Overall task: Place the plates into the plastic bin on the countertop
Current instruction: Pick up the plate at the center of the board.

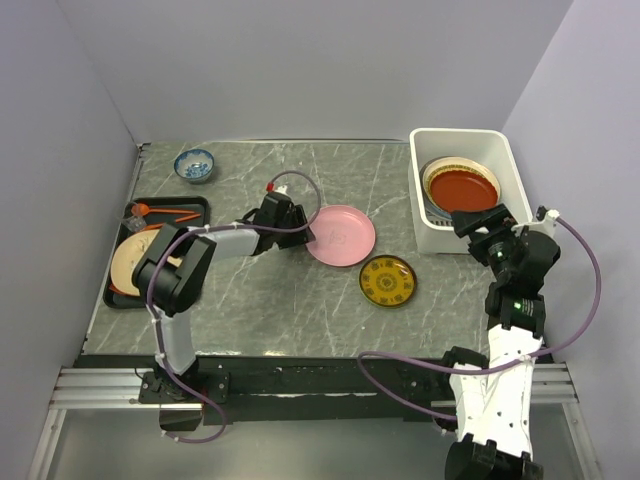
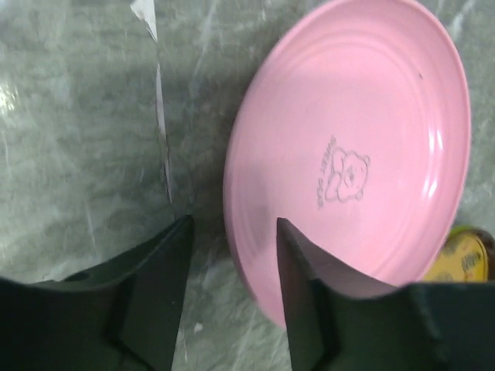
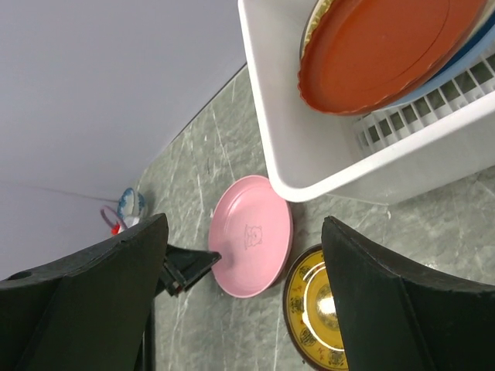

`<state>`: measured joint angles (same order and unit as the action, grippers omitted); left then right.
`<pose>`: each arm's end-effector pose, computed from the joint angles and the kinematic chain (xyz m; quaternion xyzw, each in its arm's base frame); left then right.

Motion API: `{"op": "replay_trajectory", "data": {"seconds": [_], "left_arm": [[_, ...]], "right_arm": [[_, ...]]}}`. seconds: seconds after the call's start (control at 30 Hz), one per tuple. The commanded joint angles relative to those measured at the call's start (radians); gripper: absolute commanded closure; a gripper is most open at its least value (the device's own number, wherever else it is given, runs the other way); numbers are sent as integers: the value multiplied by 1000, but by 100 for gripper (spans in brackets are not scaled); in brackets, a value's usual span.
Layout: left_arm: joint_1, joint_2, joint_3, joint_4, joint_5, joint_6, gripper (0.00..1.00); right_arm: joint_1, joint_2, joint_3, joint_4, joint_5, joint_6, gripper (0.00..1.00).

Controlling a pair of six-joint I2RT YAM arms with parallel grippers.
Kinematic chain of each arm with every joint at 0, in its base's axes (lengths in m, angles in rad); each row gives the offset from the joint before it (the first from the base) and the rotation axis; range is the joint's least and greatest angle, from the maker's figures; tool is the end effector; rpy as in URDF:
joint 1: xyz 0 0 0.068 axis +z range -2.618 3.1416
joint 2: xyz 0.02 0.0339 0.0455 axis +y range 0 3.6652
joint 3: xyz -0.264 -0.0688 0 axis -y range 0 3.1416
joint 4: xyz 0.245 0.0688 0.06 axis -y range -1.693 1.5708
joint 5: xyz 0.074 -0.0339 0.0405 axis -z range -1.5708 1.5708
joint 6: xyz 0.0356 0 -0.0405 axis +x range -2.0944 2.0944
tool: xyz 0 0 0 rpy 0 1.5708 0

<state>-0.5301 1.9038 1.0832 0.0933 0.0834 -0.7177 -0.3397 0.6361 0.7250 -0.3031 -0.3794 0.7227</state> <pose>0.3427 -0.2043 0.1519 -0.0684 0.9092 -0.2698 0.3097 0.1467 -0.0379 0.3291 0.2853 0.7192 0.2614 0.5770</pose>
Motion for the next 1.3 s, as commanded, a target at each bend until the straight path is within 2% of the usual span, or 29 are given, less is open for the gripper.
{"op": "replay_trajectory", "data": {"seconds": [0.0, 0.03, 0.1, 0.13, 0.17, 0.87, 1.07, 1.27], "left_arm": [[-39, 60, 92, -91, -80, 55, 53], [-45, 69, 101, -122, -130, 61, 60], [-51, 92, 115, -141, -136, 70, 76], [-51, 97, 112, -141, -137, 69, 91], [-51, 95, 107, -135, -136, 64, 99], [-48, -47, 40, -118, -146, 15, 99], [-42, -139, 3, -101, -120, -6, 99], [-31, -265, -38, -98, -103, -17, 99]], "right_arm": [[7, 5, 5, 9, -29, -12, 13], [7, 7, 5, 15, -33, -12, 13], [7, 13, 7, 16, -42, -11, 13], [7, 13, 7, 19, -46, -11, 13], [7, 13, 5, 21, -46, -8, 13], [34, 46, -67, 102, -147, -6, 13], [90, 71, -82, 116, -151, -5, 13], [200, 82, -101, 167, -147, 0, 13]]}}
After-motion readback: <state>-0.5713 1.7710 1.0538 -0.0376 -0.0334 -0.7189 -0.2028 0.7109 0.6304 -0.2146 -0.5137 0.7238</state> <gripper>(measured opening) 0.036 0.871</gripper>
